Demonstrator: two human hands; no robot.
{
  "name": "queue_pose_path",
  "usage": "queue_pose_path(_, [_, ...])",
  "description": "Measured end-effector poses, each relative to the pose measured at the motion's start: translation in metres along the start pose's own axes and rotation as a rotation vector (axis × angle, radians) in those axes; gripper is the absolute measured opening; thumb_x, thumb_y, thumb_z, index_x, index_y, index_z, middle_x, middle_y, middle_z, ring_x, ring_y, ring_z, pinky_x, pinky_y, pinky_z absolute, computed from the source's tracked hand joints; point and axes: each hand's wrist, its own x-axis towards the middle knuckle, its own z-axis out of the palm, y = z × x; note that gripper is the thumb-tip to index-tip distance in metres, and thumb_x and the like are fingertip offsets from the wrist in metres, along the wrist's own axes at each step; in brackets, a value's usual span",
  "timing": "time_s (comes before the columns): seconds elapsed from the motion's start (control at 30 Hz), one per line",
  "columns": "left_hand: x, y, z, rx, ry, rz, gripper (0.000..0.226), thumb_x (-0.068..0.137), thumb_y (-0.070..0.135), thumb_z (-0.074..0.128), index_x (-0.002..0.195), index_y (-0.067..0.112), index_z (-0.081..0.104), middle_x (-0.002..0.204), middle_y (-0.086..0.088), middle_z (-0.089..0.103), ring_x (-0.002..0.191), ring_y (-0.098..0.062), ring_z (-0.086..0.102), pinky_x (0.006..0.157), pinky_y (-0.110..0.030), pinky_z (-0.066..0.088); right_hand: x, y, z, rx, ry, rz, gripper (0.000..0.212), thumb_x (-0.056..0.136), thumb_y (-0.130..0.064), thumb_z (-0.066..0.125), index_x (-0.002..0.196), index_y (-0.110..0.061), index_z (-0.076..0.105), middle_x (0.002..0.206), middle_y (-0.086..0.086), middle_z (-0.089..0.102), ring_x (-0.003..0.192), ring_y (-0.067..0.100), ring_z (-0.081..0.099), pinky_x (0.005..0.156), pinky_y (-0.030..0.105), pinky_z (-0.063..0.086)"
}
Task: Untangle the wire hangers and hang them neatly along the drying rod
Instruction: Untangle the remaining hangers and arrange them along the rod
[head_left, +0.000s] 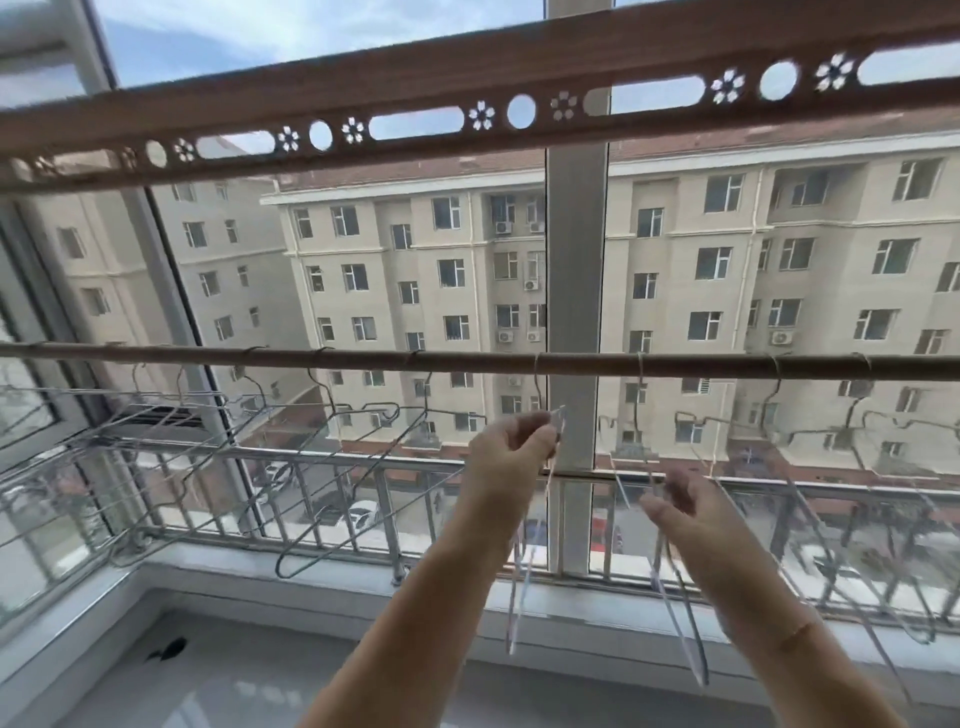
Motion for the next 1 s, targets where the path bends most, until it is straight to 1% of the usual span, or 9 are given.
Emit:
queue_pose_path(0.07, [-0.002,0.010,-0.033,0.051,0.066,0.119,0.017,0.091,0.011,0.057,0.106,0.012,0.065,0.099,-0.007,0.071,0.087,-0.010,0.065,0.077,-0.017,0.052,-0.020,-0.016,0.008,-0.061,0.079,-0.147,0.056,0.091,-0.026,0.054,0.140,-0.015,0.032,0.143,0.007,0.040,0.129,0.019,0.039,0.109,0.041,0.034])
queue_pose_path(0.13, [0.000,0.014,-0.071,0.146,0.176,0.200,0.019,0.091,0.013,0.057,0.108,0.014,0.065,0.097,0.000,0.070,0.088,-0.005,0.065,0.073,-0.012,0.050,-0.040,-0.035,0.026,-0.050,0.120,-0.307,0.054,0.085,-0.035,0.053,0.136,-0.025,0.038,0.136,-0.005,0.046,0.124,0.008,0.045,0.106,0.033,0.038])
queue_pose_path(0.2, [0.010,0.010,-0.110,0.203,0.261,0.199,0.025,0.092,0.013,0.055,0.115,0.011,0.063,0.103,0.001,0.068,0.091,-0.003,0.062,0.073,-0.012,0.046,-0.054,-0.051,0.059,0.007,0.058,-0.384,0.050,0.078,-0.038,0.051,0.127,-0.034,0.044,0.125,-0.018,0.052,0.116,-0.004,0.050,0.097,0.018,0.043])
queue_pose_path(0.27, [0.026,-0.001,-0.146,0.246,0.292,0.109,0.026,0.093,0.015,0.052,0.116,0.011,0.064,0.106,0.001,0.066,0.092,-0.003,0.059,0.072,-0.013,0.040,-0.056,-0.056,0.104,0.081,-0.059,-0.368,0.043,0.078,-0.037,0.053,0.121,-0.037,0.048,0.116,-0.019,0.056,0.111,-0.006,0.054,0.093,0.012,0.045])
queue_pose_path(0.37, [0.050,-0.021,-0.178,0.263,0.216,-0.094,0.019,0.091,0.014,0.053,0.094,0.012,0.072,0.094,-0.004,0.067,0.087,-0.015,0.057,0.079,-0.026,0.038,-0.040,-0.053,0.180,0.077,-0.110,-0.223,0.033,0.086,-0.032,0.057,0.117,-0.034,0.048,0.116,-0.013,0.056,0.109,-0.001,0.055,0.094,0.020,0.045])
queue_pose_path(0.47, [0.067,-0.036,-0.194,0.267,0.019,-0.231,0.023,0.088,0.008,0.053,0.068,0.010,0.065,0.075,-0.011,0.061,0.074,-0.019,0.051,0.068,-0.033,0.037,-0.016,-0.046,0.241,0.074,-0.076,-0.025,0.037,0.089,-0.028,0.057,0.123,-0.020,0.047,0.117,-0.003,0.057,0.106,0.010,0.055,0.096,0.027,0.044])
queue_pose_path(0.67, [0.081,-0.053,-0.195,-0.115,-0.302,-0.458,0.020,0.092,0.012,0.052,0.084,0.004,0.068,0.072,-0.008,0.069,0.058,-0.016,0.061,0.054,-0.027,0.050,-0.005,-0.048,0.294,0.229,0.046,0.084,0.018,0.080,-0.022,0.067,0.096,-0.023,0.058,0.086,0.004,0.072,0.078,0.016,0.067,0.081,0.036,0.055])
queue_pose_path(0.77, [0.085,-0.060,-0.190,-0.196,-0.303,-0.449,0.021,0.093,0.015,0.053,0.088,0.008,0.072,0.071,-0.003,0.070,0.062,-0.013,0.060,0.054,-0.025,0.048,-0.010,-0.049,0.297,0.282,0.100,0.084,0.016,0.077,-0.017,0.062,0.090,-0.025,0.060,0.067,0.005,0.069,0.061,0.015,0.059,0.064,0.032,0.049])
queue_pose_path(1.0, [0.095,-0.050,-0.174,-0.330,-0.235,-0.413,0.020,0.093,0.009,0.052,0.083,0.009,0.069,0.058,0.000,0.066,0.058,-0.013,0.053,0.053,-0.026,0.046,0.008,-0.059,0.281,0.345,0.180,-0.038,0.017,0.090,-0.004,0.050,0.090,-0.015,0.063,0.058,-0.004,0.062,0.054,0.009,0.055,0.056,0.025,0.046])
